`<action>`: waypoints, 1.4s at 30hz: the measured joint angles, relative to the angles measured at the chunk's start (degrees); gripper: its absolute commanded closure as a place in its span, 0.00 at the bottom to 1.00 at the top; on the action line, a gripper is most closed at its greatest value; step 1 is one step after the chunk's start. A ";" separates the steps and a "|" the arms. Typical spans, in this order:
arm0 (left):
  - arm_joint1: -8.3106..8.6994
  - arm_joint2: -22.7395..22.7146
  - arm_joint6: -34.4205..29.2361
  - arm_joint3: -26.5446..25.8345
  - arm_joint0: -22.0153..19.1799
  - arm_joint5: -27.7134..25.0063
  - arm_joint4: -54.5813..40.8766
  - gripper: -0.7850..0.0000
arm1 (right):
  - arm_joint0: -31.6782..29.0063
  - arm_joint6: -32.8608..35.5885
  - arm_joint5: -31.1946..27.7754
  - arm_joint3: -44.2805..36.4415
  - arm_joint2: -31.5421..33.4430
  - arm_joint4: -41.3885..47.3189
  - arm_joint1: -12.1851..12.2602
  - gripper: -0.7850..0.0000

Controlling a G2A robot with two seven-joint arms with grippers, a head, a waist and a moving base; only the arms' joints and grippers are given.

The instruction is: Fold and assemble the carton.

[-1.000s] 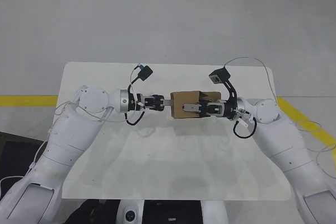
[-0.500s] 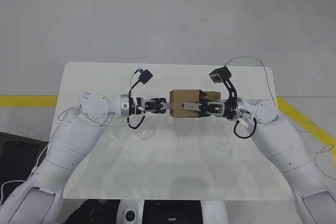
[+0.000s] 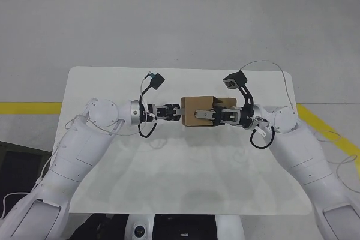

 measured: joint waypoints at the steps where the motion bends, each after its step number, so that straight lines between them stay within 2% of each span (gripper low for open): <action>1: -0.06 0.09 -0.09 0.05 -0.10 0.00 -0.08 0.00 | -0.02 0.01 0.01 0.02 0.04 -0.03 -0.02 1.00; 8: -0.17 0.11 0.23 0.56 -0.43 0.30 1.08 0.00 | 0.01 0.64 0.64 1.88 0.54 -2.64 0.19 1.00; 15: 0.81 -2.50 -0.22 -1.69 0.53 0.90 5.34 0.00 | -0.40 2.41 2.55 4.66 0.68 -5.71 0.44 1.00; 19: 1.49 -4.10 -0.10 -5.16 0.89 -0.18 9.80 0.00 | -0.65 2.95 5.44 5.15 -0.55 -6.78 0.11 1.00; 26: 2.46 -5.39 -0.11 -11.87 1.53 -5.53 20.09 0.00 | -1.30 1.92 10.75 5.34 -3.45 -8.47 -0.83 1.00; 36: 3.95 -7.45 0.69 -19.57 6.42 -9.14 32.05 0.00 | -2.64 -5.72 12.84 4.78 -6.38 -14.64 -2.16 1.00; 38: 4.26 -8.07 1.02 -21.09 7.87 -9.16 33.40 0.00 | -2.83 -7.43 12.94 5.05 -6.79 -15.75 -2.45 0.82; 40: 4.58 -8.68 1.02 -22.64 9.32 -9.20 34.69 0.00 | -3.01 -8.61 13.09 5.36 -7.16 -16.20 -2.74 0.71; 42: 4.87 -9.17 0.69 -23.93 10.55 -9.13 36.00 0.00 | -3.09 -9.28 13.27 5.65 -7.44 -16.47 -2.98 0.46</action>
